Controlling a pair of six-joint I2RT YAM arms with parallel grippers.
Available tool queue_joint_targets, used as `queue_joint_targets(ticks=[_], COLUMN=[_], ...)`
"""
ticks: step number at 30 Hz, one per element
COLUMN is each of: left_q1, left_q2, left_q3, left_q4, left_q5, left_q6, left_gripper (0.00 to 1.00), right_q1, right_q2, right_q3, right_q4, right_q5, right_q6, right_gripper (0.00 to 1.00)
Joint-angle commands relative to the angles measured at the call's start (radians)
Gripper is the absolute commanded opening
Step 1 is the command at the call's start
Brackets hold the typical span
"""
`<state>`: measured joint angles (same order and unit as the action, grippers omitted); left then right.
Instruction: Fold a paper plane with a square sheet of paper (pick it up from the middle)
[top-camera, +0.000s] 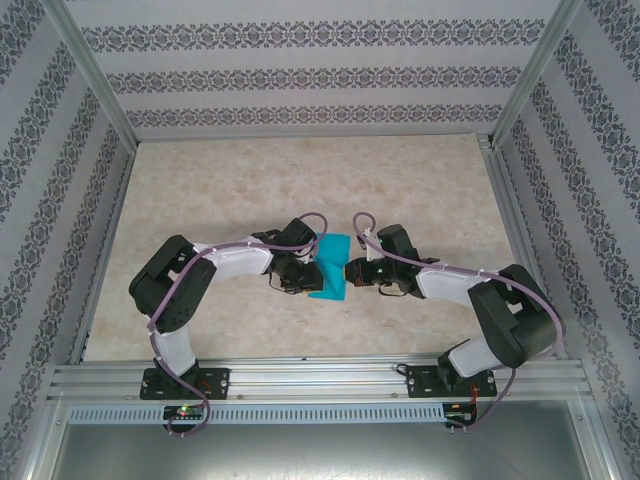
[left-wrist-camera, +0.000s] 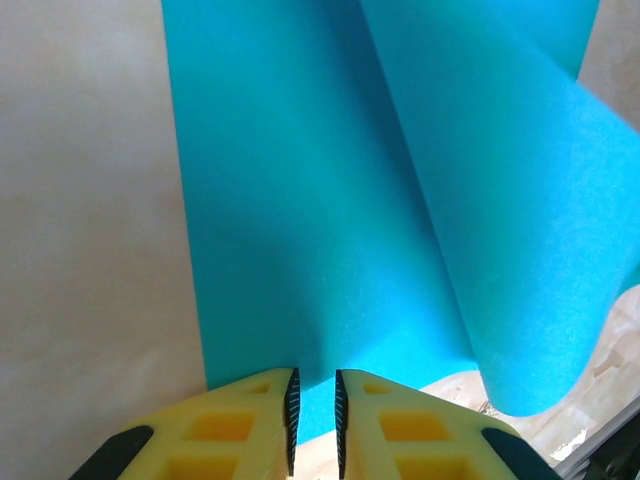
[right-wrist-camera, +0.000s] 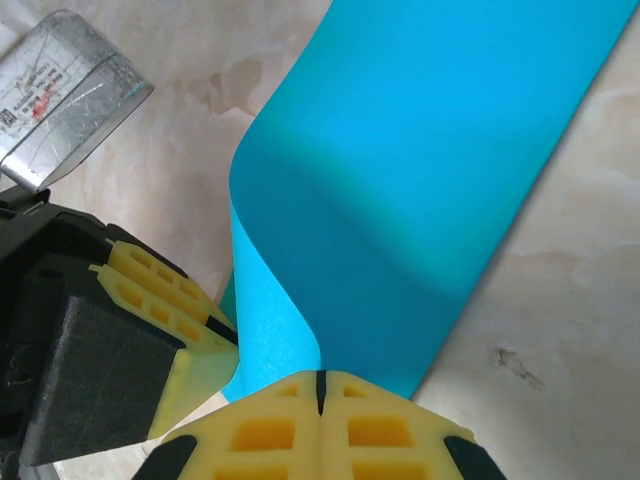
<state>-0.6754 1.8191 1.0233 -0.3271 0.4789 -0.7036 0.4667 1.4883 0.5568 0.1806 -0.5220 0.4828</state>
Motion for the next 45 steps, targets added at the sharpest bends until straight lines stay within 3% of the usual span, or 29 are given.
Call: queue_joint_targets(ticks=[1,21,45], left_q1=[-0.016,-0.016,-0.018], left_q2=[0.013,0.005,0.005], left_q3=[0.015,0.020,0.013], left_q4=[-0.015,-0.049,-0.050], left_q5=[-0.048,-0.079,-0.076], left_q6=[0.003,0.010,0.013], left_gripper=[0.21,0.20,0.20], right_q1=[-0.014,-0.020,-0.019], right_q2=[0.028,0.205,0.224], right_q3=[0.046,0.272,0.297], right_q4=[-0.058,-0.301,-0.336], right_q5=[-0.016,-0.063,0.047], right_q6=[-0.060,-0.260,-0.279], right_gripper=[0.04,0.04,0.04])
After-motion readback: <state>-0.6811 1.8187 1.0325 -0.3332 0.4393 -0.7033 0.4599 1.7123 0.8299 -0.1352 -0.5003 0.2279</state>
